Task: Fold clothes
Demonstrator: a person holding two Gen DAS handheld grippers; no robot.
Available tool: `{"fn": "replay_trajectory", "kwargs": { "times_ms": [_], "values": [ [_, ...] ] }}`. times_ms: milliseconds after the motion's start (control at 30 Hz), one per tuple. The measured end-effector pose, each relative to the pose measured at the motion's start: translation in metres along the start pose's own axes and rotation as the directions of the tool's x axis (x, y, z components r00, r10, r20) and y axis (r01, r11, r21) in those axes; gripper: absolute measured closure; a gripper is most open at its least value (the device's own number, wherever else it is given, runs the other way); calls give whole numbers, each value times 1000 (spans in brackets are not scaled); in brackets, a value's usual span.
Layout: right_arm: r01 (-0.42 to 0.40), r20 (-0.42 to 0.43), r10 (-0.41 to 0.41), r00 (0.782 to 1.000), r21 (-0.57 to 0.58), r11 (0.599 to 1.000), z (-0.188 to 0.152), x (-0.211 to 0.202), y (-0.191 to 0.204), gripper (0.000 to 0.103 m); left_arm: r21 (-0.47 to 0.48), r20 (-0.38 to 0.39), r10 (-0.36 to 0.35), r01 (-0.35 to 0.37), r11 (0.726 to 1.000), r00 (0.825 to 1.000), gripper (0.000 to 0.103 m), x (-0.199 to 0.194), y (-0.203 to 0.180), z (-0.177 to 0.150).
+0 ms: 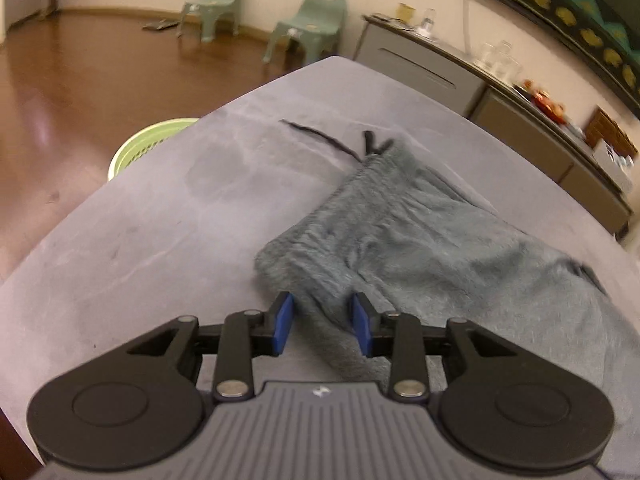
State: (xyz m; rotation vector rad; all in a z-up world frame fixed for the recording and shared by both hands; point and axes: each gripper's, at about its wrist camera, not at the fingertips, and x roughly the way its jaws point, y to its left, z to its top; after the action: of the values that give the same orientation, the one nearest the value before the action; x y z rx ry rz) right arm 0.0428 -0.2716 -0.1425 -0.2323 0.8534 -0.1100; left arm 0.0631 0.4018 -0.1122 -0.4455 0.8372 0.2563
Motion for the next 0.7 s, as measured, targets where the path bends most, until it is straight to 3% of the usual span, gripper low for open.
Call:
{"fn": "replay_trajectory", "kwargs": {
  "times_ms": [100, 167, 300, 433, 533, 600, 700],
  "values": [
    [54, 47, -56, 997, 28, 998, 10, -18, 5, 37, -66, 6, -94, 94, 993, 996, 68, -7, 3, 5],
    [35, 127, -37, 991, 15, 999, 17, -36, 17, 36, -74, -6, -118, 118, 990, 993, 56, -7, -1, 9],
    [-84, 224, 100, 969, -81, 993, 21, -66, 78, 36, -35, -69, -60, 58, 998, 996, 51, 13, -12, 12],
    [-144, 272, 226, 936, -288, 947, 9, -85, 163, 36, -3, -25, -102, 102, 995, 994, 52, 23, -12, 2],
    [-142, 275, 271, 923, -412, 900, 1, -86, 217, 37, -12, 33, -160, 161, 987, 986, 90, 19, -4, 2],
    [-154, 218, 279, 935, -459, 875, -2, -77, 238, 43, -79, 76, -229, 235, 969, 970, 92, 11, 14, 9],
    [-206, 172, 307, 936, -441, 874, -6, -70, 232, 44, -225, 21, -282, 279, 933, 959, 91, 22, 53, 7]
  ]
}}
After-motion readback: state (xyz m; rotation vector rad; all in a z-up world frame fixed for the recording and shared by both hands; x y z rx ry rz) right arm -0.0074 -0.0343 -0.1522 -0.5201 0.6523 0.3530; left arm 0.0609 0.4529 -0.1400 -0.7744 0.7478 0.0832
